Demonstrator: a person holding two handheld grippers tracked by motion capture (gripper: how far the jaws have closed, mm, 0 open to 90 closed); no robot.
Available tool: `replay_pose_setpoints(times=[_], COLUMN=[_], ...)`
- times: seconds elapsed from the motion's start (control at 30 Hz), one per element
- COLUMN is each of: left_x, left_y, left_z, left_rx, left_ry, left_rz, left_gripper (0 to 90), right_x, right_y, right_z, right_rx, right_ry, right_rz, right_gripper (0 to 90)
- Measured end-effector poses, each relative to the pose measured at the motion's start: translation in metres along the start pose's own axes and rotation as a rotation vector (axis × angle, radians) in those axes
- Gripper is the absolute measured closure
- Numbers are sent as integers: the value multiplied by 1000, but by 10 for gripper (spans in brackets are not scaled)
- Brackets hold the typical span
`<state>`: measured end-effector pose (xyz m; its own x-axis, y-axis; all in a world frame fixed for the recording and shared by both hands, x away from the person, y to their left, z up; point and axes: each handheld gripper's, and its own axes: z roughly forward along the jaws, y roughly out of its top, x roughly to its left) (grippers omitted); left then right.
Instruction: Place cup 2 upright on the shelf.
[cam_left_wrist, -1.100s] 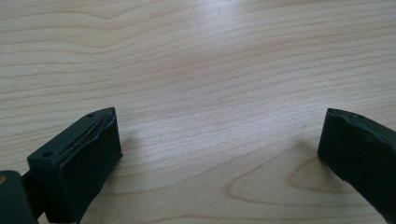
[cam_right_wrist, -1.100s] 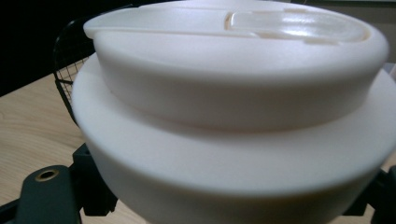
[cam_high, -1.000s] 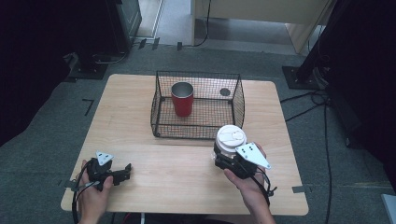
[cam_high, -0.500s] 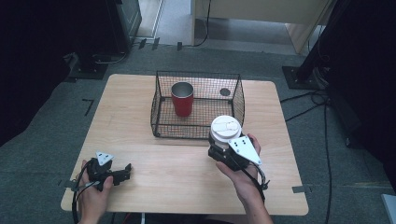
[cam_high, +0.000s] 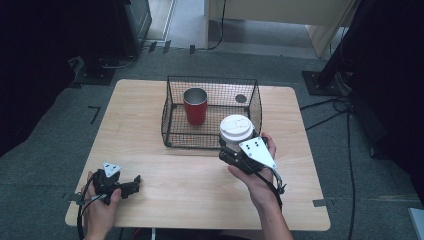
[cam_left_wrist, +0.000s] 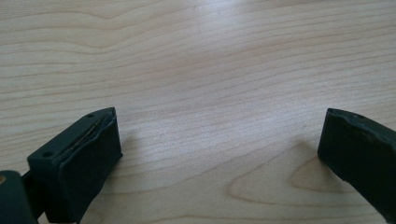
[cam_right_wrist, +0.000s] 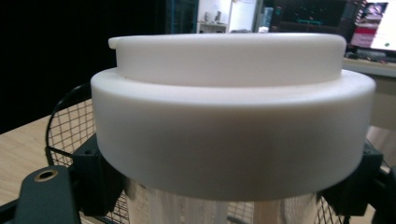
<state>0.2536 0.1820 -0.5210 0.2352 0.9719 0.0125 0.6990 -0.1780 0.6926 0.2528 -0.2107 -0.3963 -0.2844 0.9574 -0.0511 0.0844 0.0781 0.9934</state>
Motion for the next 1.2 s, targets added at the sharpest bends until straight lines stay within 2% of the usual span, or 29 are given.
replay_pose_setpoints(times=[0.33,0.6,0.73,0.93,1.03,1.2], left_x=[0,0,0,0,0,0], left_y=[0,0,0,0,0,0], left_z=[0,0,0,0,0,0], left_rx=[0,0,0,1,1,0], left_ry=[0,0,0,0,0,0], left_rz=[0,0,0,0,0,0], left_gripper=[0,0,0,0,0,0], right_x=[2,3,-2,-6,-8,-12], right_y=[6,12,18,25,30,37], right_z=[12,21,25,30,34,46], right_rx=[-40,-58,-77,-153,-167,-171], right_ry=[-10,-18,-24,-37,-39,-76], right_rz=[66,56,89,101,112,105], right_gripper=[162,162,162,162,162,162])
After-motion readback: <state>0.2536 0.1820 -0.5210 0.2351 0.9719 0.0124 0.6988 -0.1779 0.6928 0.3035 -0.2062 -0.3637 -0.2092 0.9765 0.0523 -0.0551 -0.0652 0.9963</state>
